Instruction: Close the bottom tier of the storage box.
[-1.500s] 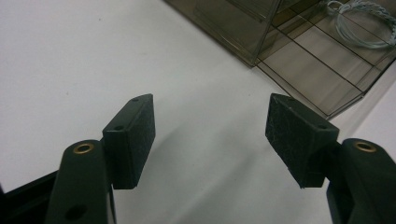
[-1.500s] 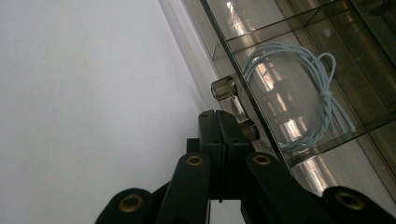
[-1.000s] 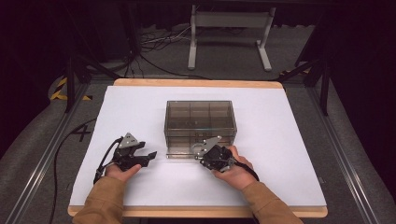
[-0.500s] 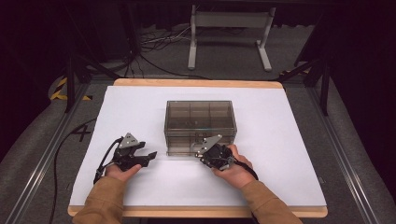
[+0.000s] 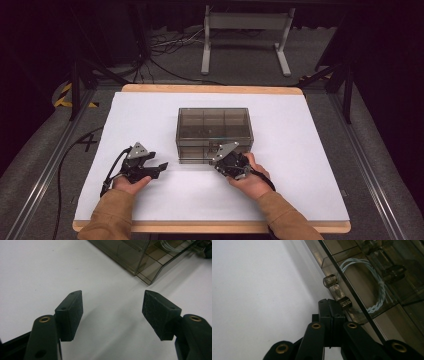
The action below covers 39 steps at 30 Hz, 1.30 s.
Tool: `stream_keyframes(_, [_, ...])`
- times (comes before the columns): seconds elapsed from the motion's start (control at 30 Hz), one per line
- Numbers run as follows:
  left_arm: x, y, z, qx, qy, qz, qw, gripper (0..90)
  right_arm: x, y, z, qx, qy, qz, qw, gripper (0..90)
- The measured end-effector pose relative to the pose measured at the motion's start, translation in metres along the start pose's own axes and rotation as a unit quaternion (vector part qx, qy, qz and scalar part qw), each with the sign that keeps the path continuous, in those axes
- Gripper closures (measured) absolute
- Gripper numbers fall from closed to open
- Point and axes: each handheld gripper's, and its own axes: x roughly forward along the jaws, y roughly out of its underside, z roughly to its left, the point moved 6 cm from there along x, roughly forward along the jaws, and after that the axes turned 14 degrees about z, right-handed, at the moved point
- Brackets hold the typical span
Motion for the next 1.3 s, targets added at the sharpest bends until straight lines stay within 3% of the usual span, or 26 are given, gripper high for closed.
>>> stream_keyframes(0.8, [0.0,0.0,0.0,0.002,-0.001,-0.001,1.0,34.0,0.006,-0.004,-0.012,0.035,0.013,-0.028,0.9989,90.0])
stream_keyframes(1.3, [0.0,0.0,0.001,0.004,-0.001,-0.001,1.0,34.0,0.009,-0.005,-0.016,0.046,0.015,-0.037,0.9981,90.0])
